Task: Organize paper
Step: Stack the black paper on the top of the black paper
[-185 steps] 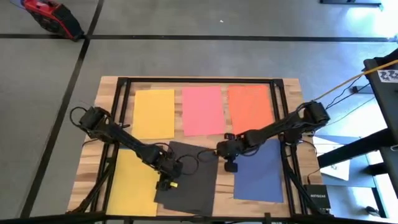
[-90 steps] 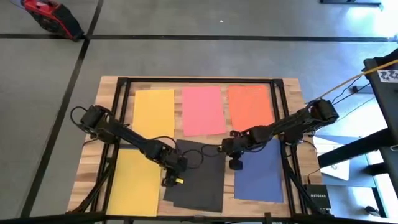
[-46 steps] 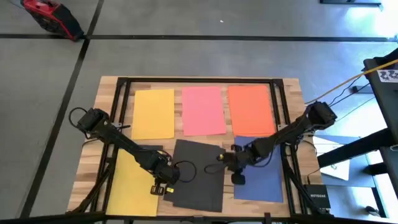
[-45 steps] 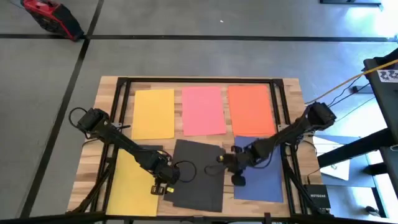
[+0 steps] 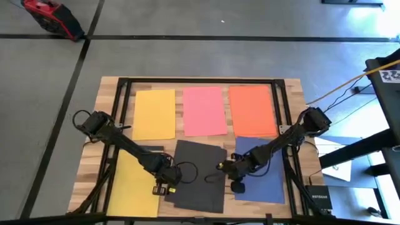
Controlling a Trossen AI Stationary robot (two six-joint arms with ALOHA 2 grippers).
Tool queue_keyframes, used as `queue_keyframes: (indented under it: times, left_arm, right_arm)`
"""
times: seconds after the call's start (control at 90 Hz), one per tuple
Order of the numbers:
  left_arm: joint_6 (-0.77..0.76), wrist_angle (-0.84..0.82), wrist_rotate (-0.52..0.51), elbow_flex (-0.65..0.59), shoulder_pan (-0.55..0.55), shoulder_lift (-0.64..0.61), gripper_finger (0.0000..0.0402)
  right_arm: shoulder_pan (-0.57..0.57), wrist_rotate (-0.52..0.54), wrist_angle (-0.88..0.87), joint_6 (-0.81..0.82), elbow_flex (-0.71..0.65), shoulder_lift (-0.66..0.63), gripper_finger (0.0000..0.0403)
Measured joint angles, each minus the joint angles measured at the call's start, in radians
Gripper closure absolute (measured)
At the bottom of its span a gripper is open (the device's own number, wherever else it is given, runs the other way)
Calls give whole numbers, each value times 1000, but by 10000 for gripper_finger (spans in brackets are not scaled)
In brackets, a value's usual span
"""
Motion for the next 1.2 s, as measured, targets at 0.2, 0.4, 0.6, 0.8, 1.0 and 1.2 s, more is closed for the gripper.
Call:
queue_keyframes:
  times: [0.2,0.4,0.6,0.8,1.0,1.2]
  left_arm:
    - [21,52,-31,-1,9,6,402]
    - [51,137,-54,-1,32,9,402]
    - [65,149,-61,-1,42,10,402]
    - [49,118,-22,4,30,7,402]
    - [76,-42,-116,59,21,5,402]
    - [217,32,-183,69,121,5,402]
  right_arm:
    - [-13,6,9,-2,0,2,403]
    - [-14,16,11,-2,0,2,403]
    - [-13,16,11,-2,0,2,403]
    - [-12,-7,-4,-3,4,1,403]
    - [-11,17,-94,-31,46,-53,403]
    - [-46,105,-207,-84,60,-95,403]
